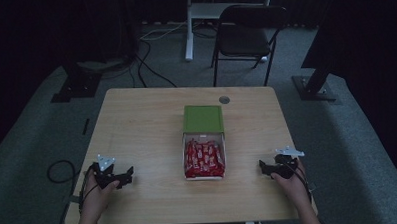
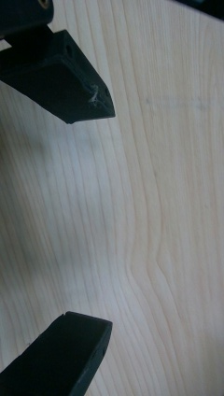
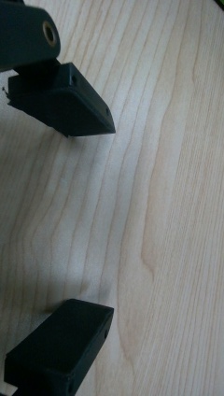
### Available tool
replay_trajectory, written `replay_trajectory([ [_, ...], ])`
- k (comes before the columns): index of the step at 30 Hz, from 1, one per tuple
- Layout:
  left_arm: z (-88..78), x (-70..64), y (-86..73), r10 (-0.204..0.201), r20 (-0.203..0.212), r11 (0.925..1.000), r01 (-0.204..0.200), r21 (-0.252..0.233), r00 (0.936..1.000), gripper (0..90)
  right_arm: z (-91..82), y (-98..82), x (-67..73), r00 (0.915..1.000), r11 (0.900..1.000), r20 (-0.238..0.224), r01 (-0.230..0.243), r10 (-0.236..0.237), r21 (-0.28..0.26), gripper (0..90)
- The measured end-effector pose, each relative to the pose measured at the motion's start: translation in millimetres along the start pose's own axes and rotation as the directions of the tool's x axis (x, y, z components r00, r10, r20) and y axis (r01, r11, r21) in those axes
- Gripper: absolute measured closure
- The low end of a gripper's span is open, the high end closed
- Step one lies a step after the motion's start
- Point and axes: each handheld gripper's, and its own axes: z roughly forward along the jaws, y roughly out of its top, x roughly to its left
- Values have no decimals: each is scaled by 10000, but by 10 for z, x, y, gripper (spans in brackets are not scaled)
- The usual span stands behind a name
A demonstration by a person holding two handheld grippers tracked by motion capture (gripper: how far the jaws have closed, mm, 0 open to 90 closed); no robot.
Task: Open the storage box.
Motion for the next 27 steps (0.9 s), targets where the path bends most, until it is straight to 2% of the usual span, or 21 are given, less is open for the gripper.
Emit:
replay_trajectory([
  [11,49,70,-66,-194,-704,9974,243,682,9973,26,0,0,1,10000,10000,11,1,-1,6,106],
  [15,74,73,-83,-210,-793,9954,283,917,9966,27,-1,0,3,10000,10000,23,-19,19,5,106],
  [21,86,69,-79,-261,-764,9957,327,863,9967,27,-1,0,3,10000,10000,22,-21,21,5,106],
  [24,91,54,-84,-596,-438,9929,638,1002,9973,28,0,0,2,10000,10000,17,-21,21,2,106],
  [27,89,33,-84,-693,-532,9922,743,1004,9962,26,0,0,2,10000,10000,14,-15,15,5,106],
])
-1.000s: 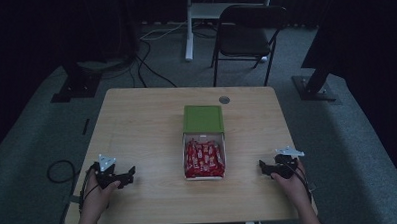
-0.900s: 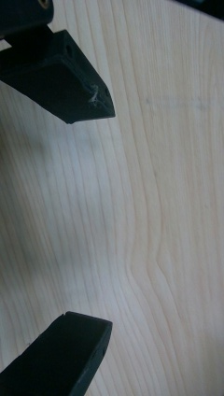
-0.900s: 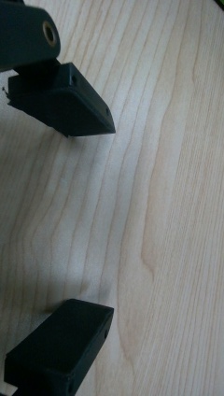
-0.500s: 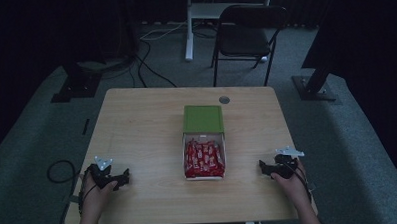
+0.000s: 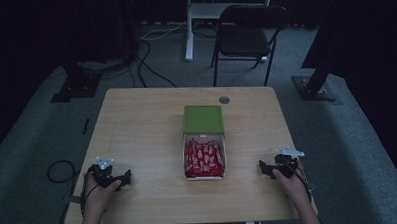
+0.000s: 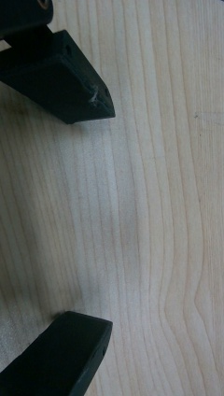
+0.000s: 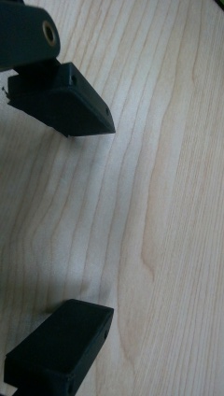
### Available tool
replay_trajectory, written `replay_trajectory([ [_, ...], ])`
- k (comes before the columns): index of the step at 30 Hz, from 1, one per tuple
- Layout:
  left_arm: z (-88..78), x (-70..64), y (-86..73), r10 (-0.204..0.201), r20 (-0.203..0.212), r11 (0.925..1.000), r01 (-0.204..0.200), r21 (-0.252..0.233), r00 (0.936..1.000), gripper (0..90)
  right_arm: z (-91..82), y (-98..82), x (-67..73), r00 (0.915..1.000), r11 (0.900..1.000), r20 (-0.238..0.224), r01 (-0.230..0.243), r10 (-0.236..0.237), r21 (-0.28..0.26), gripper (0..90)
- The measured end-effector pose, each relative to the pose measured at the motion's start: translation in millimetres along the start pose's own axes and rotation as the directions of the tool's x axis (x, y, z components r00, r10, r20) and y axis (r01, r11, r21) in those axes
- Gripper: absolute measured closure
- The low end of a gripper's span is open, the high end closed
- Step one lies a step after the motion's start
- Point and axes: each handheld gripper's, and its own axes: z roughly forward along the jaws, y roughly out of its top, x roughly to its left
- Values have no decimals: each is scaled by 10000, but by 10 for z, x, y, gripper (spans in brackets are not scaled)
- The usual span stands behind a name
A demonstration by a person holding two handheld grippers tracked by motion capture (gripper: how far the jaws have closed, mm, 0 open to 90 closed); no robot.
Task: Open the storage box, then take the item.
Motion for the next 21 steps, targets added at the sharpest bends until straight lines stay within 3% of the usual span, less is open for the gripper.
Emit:
replay_trajectory([
  [21,22,-2,21,-93,-85,10000,93,30,9999,17,16,19,44,10000,10000,-2,12,-12,12,107],
])
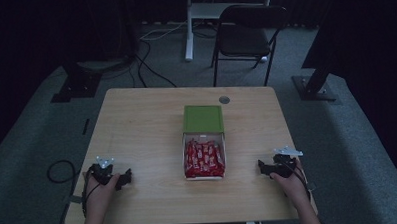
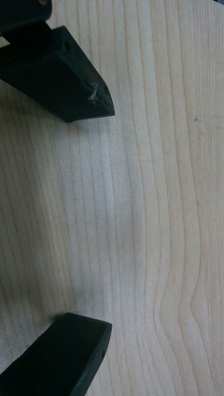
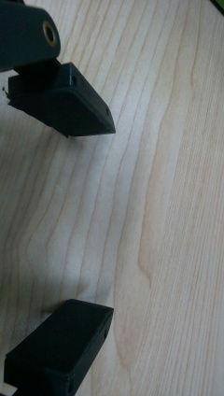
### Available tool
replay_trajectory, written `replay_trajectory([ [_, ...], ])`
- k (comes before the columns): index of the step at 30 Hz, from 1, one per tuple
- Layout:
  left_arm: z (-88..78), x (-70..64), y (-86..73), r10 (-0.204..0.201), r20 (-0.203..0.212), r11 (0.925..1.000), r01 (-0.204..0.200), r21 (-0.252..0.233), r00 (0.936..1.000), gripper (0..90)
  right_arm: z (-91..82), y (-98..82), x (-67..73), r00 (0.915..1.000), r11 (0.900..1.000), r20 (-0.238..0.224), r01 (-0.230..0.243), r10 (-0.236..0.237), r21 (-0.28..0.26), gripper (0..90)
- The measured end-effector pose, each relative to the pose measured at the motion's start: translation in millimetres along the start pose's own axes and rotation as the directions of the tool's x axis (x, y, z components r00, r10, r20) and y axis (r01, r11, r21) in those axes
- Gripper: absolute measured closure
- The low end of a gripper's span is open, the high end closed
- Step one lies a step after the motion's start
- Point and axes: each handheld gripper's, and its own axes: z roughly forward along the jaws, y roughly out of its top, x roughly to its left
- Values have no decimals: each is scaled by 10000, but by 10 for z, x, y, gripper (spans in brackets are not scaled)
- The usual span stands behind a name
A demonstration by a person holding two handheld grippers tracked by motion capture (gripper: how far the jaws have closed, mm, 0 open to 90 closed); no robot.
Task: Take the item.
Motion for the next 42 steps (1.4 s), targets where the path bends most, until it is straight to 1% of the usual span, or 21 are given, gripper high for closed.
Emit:
replay_trajectory([
  [2,0,0,0,1,-4,10000,-1,2,10000,17,-5,4,13,10000,10000,2,-15,15,12,128],
  [4,0,0,0,3,-2,10000,-3,5,10000,17,-15,13,27,10000,10000,-2,-27,27,75,129],
  [6,0,0,0,2,-2,10000,-2,3,10000,17,-33,30,36,10000,10000,-23,-6,6,20,129],
  [7,0,0,0,2,-3,10000,-2,3,10000,17,-45,42,42,10000,10000,-26,-73,73,-17,128],
  [10,0,-1,0,4,-5,10000,-4,2,10000,17,-85,87,66,9998,9998,-130,-165,163,-94,129],
  [15,0,-1,0,4,-6,10000,-4,0,10000,16,-150,163,129,9993,9996,-352,-156,148,-222,130],
  [18,0,-1,0,3,-6,10000,-3,-1,10000,16,-188,216,177,9989,9993,-465,-81,65,-354,131],
  [24,0,-1,0,2,-4,10000,-2,-2,10000,16,-271,317,269,9974,9976,-716,-153,104,-680,136],
  [31,0,-1,0,6,-6,10000,-6,2,10000,16,-371,449,387,9961,9961,-874,45,-123,-886,139],
  [36,1,-1,0,3,-6,10000,-3,-1,10000,16,-457,543,468,9947,9932,-992,144,-260,-1154,139],
  [42,1,-1,0,4,-8,10000,-4,0,10000,16,-523,609,549,9923,9909,-1166,272,-428,-1320,139],
])
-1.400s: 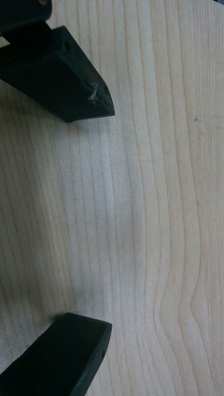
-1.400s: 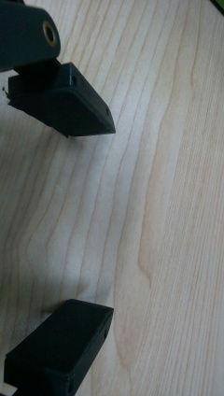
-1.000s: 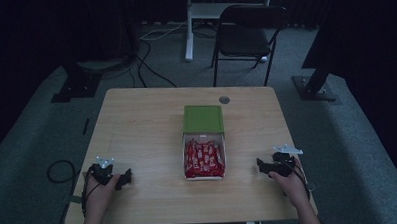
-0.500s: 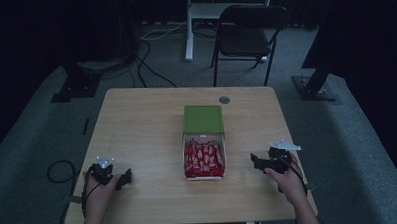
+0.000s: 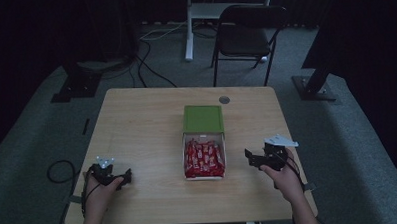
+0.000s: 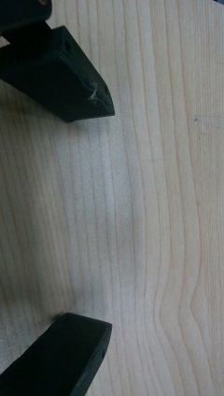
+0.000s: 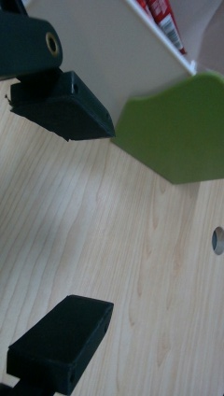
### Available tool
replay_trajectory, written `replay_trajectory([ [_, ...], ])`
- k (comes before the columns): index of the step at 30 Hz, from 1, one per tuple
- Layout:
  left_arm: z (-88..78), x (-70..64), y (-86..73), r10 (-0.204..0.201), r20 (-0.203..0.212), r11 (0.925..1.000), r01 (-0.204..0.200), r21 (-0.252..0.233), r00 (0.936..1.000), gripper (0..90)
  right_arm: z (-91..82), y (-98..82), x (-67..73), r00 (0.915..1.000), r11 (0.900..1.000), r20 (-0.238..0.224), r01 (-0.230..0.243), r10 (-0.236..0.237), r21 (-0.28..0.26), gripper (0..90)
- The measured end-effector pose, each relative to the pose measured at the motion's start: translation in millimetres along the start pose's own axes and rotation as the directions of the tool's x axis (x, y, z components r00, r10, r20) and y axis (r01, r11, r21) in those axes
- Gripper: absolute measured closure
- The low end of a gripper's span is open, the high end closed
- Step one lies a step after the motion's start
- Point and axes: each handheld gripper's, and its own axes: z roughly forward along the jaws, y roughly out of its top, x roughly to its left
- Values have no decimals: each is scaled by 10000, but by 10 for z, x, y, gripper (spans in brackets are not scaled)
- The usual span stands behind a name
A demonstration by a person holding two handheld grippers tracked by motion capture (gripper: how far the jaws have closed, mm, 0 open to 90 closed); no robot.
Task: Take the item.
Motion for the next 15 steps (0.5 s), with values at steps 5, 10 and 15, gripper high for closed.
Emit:
replay_trajectory([
  [5,1,-1,1,-1,-2,10000,1,6,10000,16,-14,59,64,9999,9999,-172,6,-8,-106,139],
  [10,1,-2,2,-8,-13,10000,8,11,10000,16,-32,122,142,9994,9996,-339,107,-116,-248,139],
  [15,1,-2,2,-8,-14,10000,8,11,10000,16,-29,168,220,9982,9992,-549,211,-228,-328,139],
])
